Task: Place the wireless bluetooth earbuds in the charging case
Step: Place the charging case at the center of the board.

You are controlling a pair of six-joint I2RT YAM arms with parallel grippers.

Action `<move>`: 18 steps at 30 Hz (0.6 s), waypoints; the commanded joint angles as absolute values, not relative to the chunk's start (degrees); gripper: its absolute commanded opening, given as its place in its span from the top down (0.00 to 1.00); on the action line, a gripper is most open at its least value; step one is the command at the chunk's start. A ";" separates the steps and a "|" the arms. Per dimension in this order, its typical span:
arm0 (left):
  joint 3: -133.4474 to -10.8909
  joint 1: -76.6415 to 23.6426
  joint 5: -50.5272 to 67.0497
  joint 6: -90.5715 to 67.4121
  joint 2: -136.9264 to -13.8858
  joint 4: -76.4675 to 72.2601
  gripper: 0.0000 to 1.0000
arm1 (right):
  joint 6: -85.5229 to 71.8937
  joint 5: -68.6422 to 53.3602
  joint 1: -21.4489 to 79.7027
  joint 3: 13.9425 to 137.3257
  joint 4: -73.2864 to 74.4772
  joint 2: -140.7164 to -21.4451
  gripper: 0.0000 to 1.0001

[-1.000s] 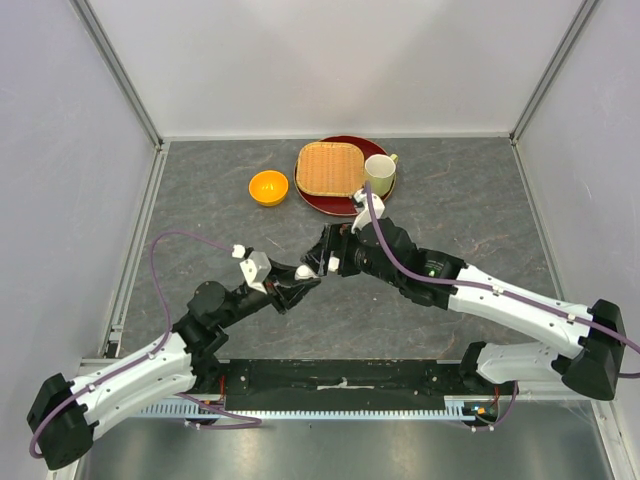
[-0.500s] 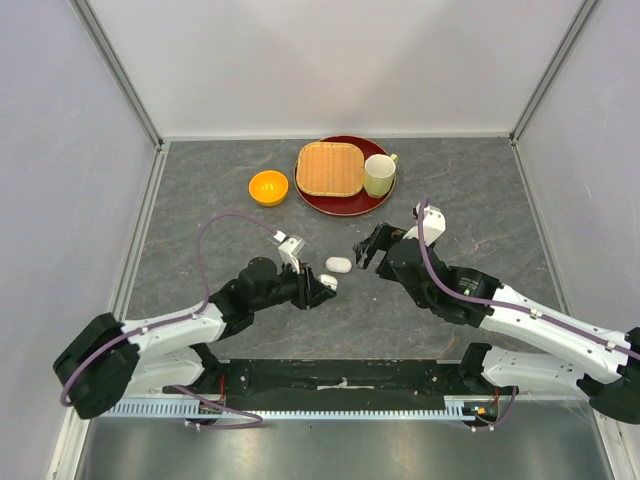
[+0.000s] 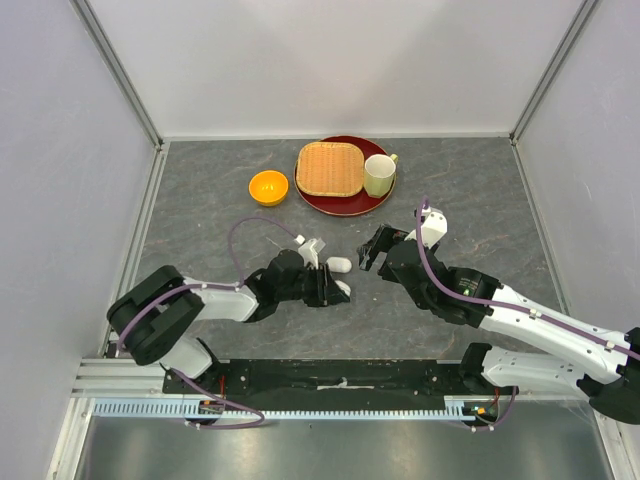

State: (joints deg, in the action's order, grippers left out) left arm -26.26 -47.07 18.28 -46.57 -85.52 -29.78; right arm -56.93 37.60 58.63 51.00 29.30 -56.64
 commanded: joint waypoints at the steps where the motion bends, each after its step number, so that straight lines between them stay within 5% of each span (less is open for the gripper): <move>1: -28.56 -47.02 21.53 -51.94 -89.20 -34.19 0.82 | -55.90 38.94 58.27 50.54 29.71 -56.08 0.02; 11: -29.88 -46.93 20.92 -54.84 -94.66 -33.66 0.74 | -55.99 39.20 57.83 49.04 29.88 -54.58 0.02; 18: -29.62 -46.93 20.66 -54.67 -94.92 -30.68 0.59 | -55.81 39.29 57.66 48.96 29.88 -55.02 0.02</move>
State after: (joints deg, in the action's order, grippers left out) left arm -28.49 -47.00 20.03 -52.93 -94.76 -31.18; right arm -56.60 37.85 57.89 49.10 29.74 -55.33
